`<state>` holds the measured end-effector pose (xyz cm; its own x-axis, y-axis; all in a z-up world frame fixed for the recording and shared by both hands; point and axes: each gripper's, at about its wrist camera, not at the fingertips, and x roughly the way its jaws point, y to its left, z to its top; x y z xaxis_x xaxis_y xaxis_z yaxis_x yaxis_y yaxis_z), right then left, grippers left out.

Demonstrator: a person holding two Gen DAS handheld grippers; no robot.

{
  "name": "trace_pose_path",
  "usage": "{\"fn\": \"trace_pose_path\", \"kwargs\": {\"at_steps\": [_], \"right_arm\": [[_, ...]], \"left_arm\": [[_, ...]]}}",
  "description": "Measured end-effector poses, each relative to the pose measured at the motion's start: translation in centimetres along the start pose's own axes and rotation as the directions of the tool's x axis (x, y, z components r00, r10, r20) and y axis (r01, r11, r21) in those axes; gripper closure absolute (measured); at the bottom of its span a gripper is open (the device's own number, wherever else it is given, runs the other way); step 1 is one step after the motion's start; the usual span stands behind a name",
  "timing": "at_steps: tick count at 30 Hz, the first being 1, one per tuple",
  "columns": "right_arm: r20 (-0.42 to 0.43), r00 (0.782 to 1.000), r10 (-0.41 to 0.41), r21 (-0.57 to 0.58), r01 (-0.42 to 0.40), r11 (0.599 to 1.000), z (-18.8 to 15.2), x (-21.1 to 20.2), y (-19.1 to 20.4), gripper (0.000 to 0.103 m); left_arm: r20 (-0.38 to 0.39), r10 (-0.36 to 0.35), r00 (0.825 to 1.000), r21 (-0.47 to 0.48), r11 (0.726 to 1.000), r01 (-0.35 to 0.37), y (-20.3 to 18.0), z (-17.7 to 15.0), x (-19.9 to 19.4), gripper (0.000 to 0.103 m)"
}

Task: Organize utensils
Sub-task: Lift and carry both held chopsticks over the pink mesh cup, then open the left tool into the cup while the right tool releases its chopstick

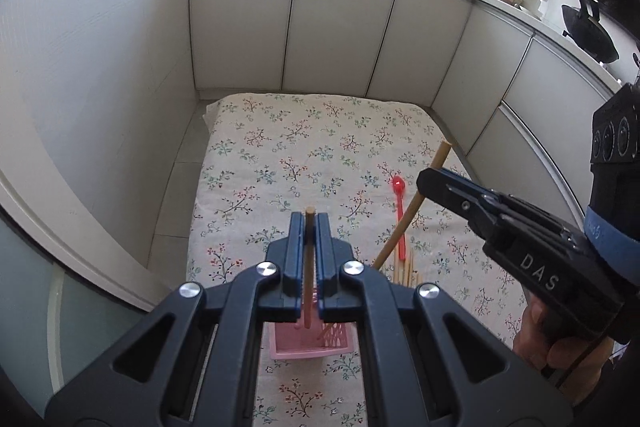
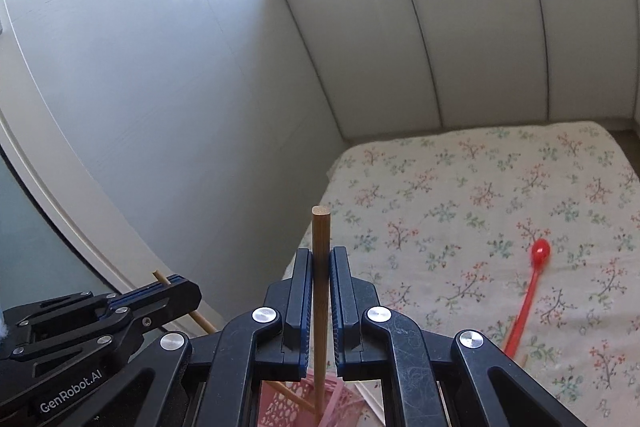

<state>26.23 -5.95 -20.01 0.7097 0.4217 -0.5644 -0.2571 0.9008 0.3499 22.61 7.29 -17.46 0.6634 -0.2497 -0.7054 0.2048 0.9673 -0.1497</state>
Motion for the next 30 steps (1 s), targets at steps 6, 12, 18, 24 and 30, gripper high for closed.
{"fn": "trace_pose_path", "kwargs": {"at_steps": [6,12,18,24,30], "right_arm": [[-0.046,0.999,-0.006,0.036,0.007,0.999,-0.8,1.1,-1.1,0.092],[-0.031,1.0,0.0,0.07,0.002,0.998,-0.1,-0.2,-1.9,0.07],[-0.009,1.0,-0.007,0.08,0.008,0.997,0.8,-2.8,-2.9,0.06],[-0.033,0.998,-0.053,0.081,0.055,0.995,1.0,-5.3,-4.8,0.05],[-0.035,0.995,-0.095,0.079,0.097,0.992,0.4,-8.4,-7.2,0.035]], "left_arm": [[0.002,-0.001,1.0,-0.015,1.0,0.001,-0.4,0.3,0.2,0.096],[0.027,-0.01,1.0,-0.031,0.999,0.011,-0.7,0.6,-0.7,0.06],[0.027,-0.018,0.999,-0.04,0.999,0.019,-0.9,0.6,-1.4,0.045],[0.046,-0.007,0.999,-0.023,1.0,0.008,-1.7,0.4,-2.5,0.029],[0.091,0.014,0.996,-0.01,1.0,-0.013,-2.4,0.6,-3.7,0.019]]}}
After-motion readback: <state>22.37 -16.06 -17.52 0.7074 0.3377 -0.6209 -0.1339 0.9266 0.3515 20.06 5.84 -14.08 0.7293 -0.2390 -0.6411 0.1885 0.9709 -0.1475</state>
